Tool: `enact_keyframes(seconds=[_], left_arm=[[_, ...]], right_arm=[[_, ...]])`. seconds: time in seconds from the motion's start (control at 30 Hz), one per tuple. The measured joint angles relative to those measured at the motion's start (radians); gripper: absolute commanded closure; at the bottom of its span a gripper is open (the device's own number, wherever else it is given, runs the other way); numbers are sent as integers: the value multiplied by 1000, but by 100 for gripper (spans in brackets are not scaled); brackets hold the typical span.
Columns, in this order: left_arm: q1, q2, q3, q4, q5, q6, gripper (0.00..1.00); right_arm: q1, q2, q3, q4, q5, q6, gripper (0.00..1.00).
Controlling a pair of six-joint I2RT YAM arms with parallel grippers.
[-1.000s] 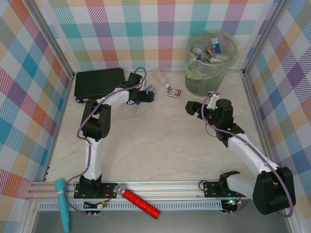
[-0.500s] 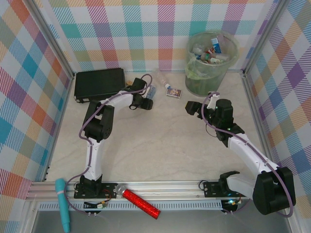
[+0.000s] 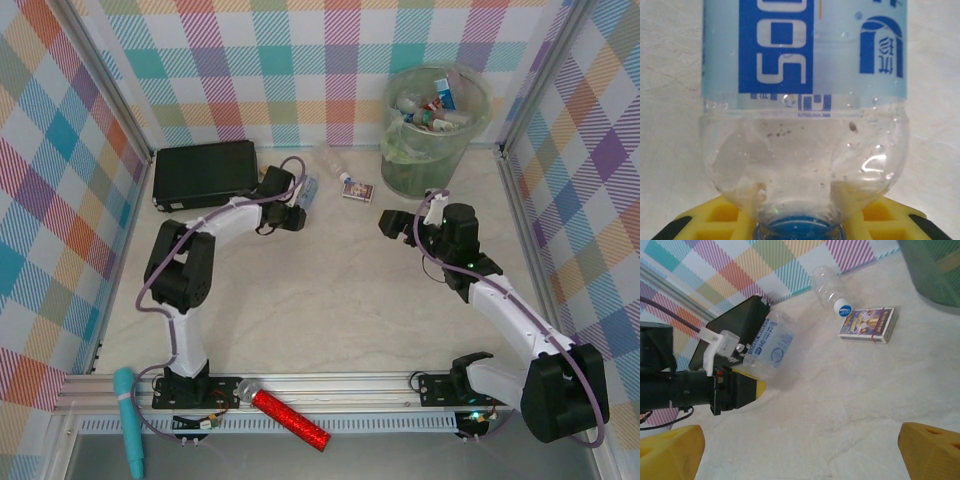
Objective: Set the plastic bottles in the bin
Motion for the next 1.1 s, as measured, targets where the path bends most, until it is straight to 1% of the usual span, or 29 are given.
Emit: enact_keyframes(seconds=[0.1,0.23,0.27,0.37,0.4,0.6,0.8,0.93,1.0,1.1], left_arm=[[-46,-112,-86,51,0,-15,82],[-141,-261,-184,96,-1,-31,82],[-169,-296,-204,108,-1,-34,82],[-247,-383,-249,118,-9,-37,81],[-271,-410,-263,121,-13,-38,81],[-390,-548,-320,130,-33,-37,81],[-431,-611,-354,129,-48,-37,81],[-450,-618,-362,127,-45,-34,81],[-455,-618,-363,127,-41,-33,81],[-456,-618,-363,126,-41,-33,80]], right_arm=[[1,1,47,-40,-35,8,1],[1,32,141,-81,-134,20,1],[1,45,163,-92,-164,23,1],[1,95,227,-131,-263,37,8],[1,112,247,-147,-290,43,9],[2,201,330,-217,-431,82,10],[8,211,352,-234,-534,124,11],[14,232,377,-256,-576,128,15],[15,237,383,-270,-593,129,19],[15,238,391,-291,-611,126,34]])
